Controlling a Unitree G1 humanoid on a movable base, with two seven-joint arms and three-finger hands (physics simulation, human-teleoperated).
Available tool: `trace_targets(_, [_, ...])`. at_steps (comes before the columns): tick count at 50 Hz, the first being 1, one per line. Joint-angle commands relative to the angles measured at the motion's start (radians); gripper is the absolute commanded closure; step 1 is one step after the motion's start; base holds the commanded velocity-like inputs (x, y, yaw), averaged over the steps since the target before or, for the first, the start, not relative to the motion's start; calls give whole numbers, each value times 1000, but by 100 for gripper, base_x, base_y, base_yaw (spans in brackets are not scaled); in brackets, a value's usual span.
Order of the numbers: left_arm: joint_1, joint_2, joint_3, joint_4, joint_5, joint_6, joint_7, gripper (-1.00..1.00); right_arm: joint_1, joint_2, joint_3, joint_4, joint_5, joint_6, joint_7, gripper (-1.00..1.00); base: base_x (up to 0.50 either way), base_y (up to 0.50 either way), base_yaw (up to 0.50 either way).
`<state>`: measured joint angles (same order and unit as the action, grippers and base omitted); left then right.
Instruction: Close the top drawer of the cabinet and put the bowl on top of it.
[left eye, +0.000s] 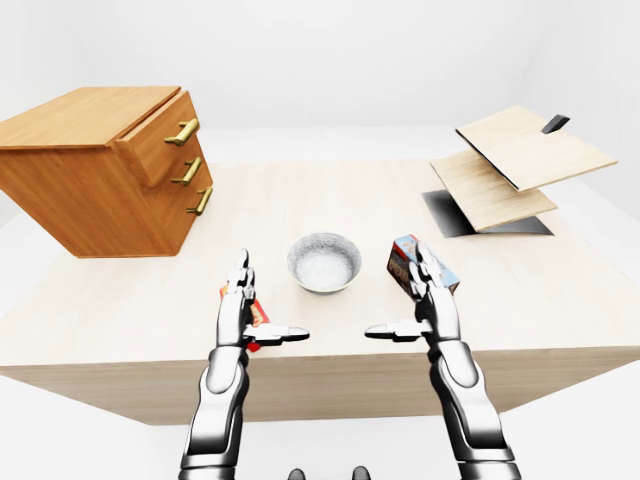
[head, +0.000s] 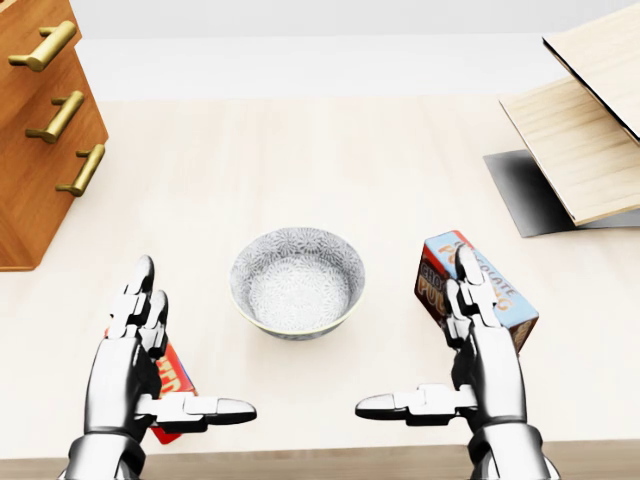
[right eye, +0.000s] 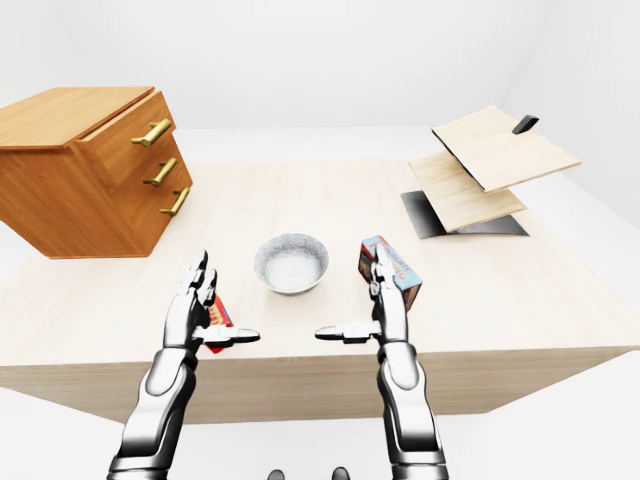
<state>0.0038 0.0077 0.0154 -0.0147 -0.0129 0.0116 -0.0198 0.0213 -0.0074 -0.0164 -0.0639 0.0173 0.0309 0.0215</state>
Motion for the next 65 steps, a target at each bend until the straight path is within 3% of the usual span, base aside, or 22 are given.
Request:
trace_targets(1, [18,12,27,-51,-24,28,-34,-100,70,-9,-27,-182,36,44,55,-100,0,0,0])
trace_targets(4, [37,11,17,-86,-32,55,-54,-100,72,-6,-39,-191,44,36,52,-100,0,0,0])
trace_targets(5, [51,6,10,-109,-23,61,-47,-100,70,-7,-39,-197,47,52,53,-100,0,0,0])
trace_targets(10, [93,2,-2,-192,-7,76,-43,-100,91,-3,-29,-227,39,53,54,-100,0,0,0])
trace_targets(26, [240,-5,-13,-495,-3,76,-58,-100,292,10,7,-562,49,56,94,-100,0,0,0])
trace_targets(39, [297,-21,60,-665,-65,76,-86,-100,382,13,20,-673,67,56,116,-100,0,0,0])
trace_targets(65, [323,-29,35,-659,-46,76,-88,-100,420,20,10,-734,94,56,128,-100,0,0,0])
